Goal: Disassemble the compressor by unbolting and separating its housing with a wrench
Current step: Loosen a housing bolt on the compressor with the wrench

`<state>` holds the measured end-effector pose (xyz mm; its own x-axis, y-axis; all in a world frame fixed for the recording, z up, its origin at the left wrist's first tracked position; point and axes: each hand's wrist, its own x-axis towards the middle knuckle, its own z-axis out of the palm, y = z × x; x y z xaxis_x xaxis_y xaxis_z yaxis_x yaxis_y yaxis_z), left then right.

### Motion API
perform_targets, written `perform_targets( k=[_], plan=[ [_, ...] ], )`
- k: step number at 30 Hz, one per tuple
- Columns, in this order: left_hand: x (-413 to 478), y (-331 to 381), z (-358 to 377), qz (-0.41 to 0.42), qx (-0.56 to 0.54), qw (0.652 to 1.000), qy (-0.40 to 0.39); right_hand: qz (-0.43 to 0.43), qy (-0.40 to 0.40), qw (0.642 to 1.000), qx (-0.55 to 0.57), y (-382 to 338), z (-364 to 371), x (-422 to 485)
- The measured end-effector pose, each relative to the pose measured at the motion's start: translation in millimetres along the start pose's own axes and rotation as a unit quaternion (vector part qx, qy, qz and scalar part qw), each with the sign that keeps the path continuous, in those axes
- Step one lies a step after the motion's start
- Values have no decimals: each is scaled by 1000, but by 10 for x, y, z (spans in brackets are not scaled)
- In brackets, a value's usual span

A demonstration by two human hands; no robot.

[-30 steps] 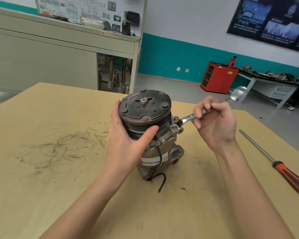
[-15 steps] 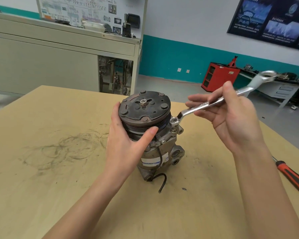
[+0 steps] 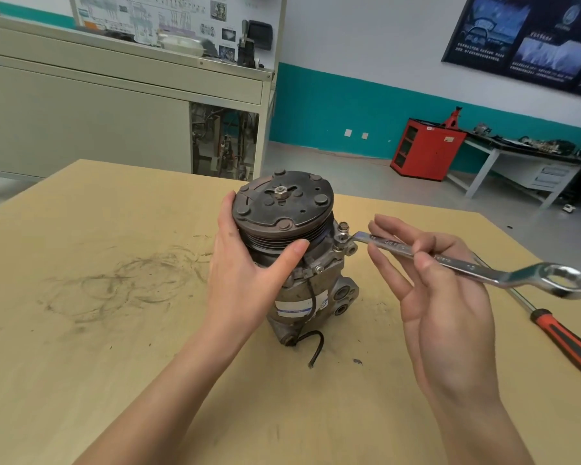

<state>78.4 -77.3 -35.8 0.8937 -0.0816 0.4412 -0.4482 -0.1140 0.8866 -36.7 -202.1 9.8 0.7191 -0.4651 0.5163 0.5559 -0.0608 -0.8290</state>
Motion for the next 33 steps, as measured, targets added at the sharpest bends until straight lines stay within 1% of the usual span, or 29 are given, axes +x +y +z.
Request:
perform_targets(
  k=[2, 6, 8, 10, 12, 15, 18, 20, 22, 24, 26, 29, 31, 33],
  plan=[
    [1, -3, -2, 1, 2, 1000, 0, -6, -5, 999, -31, 35, -29, -24],
    [3, -6, 0, 4, 0, 1000, 0, -63, -41, 988, -135, 90, -63, -83],
    [6, -3, 2, 6, 1, 1000, 0, -78, -51, 983, -161, 129, -82, -107],
    [7, -7, 2, 7, 0, 1000, -2, -82, -50, 987, -131, 165, -104, -86],
    [4, -9, 3, 6, 0, 1000, -3, -75, -43, 995, -54, 206, -144, 27],
    [5, -14, 1, 5, -1, 1000, -4, -17, -17, 998, 60, 266, -215, 384],
    [8, -19, 5, 5, 0, 1000, -5, 59, -27, 991, 117, 341, -204, 789],
    [7, -19, 3, 6, 0, 1000, -6, 104, -62, 984, 130, 401, -169, 1000],
    [6, -19, -3, 8, -1, 1000, -6, 145, -106, 976, 120, 422, -132, 1132],
    [3, -23, -5, 9, -2, 1000, -6, 161, -132, 972, 107, 381, -135, 1181],
    [-1, -26, -5, 9, -2, 1000, -7, 123, -129, 979, 95, 294, -173, 1146],
    [-3, -27, -6, 8, 1, 1000, -6, -1, -99, 995, 20, 156, -205, 902],
    [-2, -29, -6, 9, 2, 1000, -5, -90, -91, 991, -48, 122, -179, 651],
    [-2, -32, -6, 12, 0, 1000, -5, -158, -109, 977, -94, 139, -153, 409]
  ],
)
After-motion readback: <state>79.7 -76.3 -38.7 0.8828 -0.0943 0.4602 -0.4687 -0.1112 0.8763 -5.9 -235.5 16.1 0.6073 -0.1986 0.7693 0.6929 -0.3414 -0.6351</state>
